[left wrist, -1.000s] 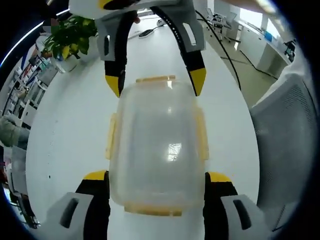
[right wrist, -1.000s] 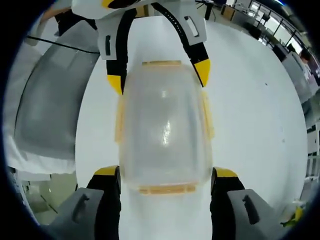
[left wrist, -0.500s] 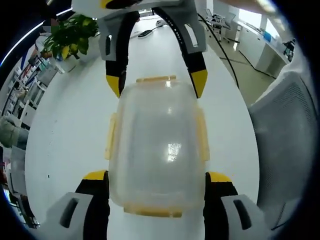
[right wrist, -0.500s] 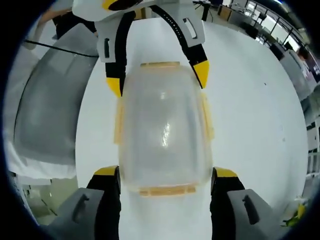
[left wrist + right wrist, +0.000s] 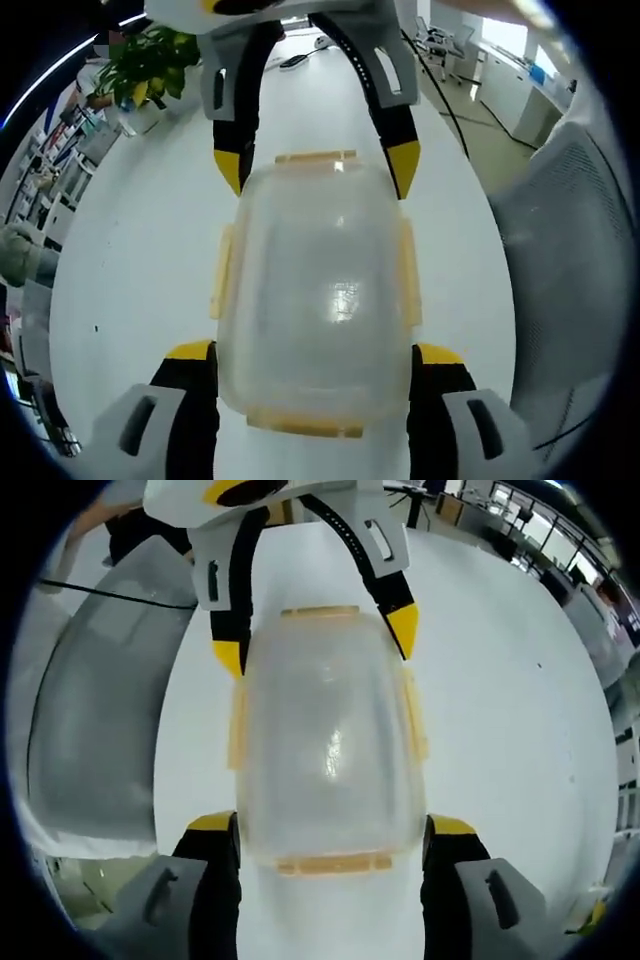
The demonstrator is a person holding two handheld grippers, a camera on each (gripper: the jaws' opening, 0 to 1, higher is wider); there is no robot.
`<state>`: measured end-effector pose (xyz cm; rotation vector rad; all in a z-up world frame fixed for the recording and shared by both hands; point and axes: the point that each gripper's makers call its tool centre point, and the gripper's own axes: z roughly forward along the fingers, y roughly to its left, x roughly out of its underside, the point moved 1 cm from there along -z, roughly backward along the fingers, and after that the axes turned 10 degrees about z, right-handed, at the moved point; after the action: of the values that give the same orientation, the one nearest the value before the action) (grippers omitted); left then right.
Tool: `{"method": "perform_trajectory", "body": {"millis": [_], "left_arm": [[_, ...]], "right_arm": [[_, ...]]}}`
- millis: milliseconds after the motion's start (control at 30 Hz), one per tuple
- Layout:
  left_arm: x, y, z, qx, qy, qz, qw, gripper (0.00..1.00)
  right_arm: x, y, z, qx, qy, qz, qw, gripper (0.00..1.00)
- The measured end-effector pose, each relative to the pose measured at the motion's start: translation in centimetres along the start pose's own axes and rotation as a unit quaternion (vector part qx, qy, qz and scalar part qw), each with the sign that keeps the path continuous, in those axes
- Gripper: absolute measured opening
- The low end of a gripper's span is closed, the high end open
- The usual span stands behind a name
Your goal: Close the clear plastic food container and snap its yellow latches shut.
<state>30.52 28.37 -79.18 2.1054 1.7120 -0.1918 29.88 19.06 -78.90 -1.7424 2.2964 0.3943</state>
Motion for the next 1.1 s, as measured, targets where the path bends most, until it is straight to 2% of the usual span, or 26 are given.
{"method": "perform_trajectory", "body": {"millis": [533,800,1100], "left_arm": [[3.5,-1.1,-1.6,-0.006,0.016,-0.007,0.9998,0.75],[4.1,-1.4,-1.8,-0.005,0.021,-0.011,0.9997,0.75],[4.0,-1.3,-1.7,-0.004,0.018,-0.012,0.9998,0.76]], "right_arm": [[-3.8,1.7,2.1,-0.025,0.002,-0.006,0.9997,0.74],[-4.5,2.0,2.5,-0.030,0.004,-0.012,0.9995,0.74],[-4.5,2.0,2.5,-0.031,0.006,-0.015,0.9994,0.75]]}}
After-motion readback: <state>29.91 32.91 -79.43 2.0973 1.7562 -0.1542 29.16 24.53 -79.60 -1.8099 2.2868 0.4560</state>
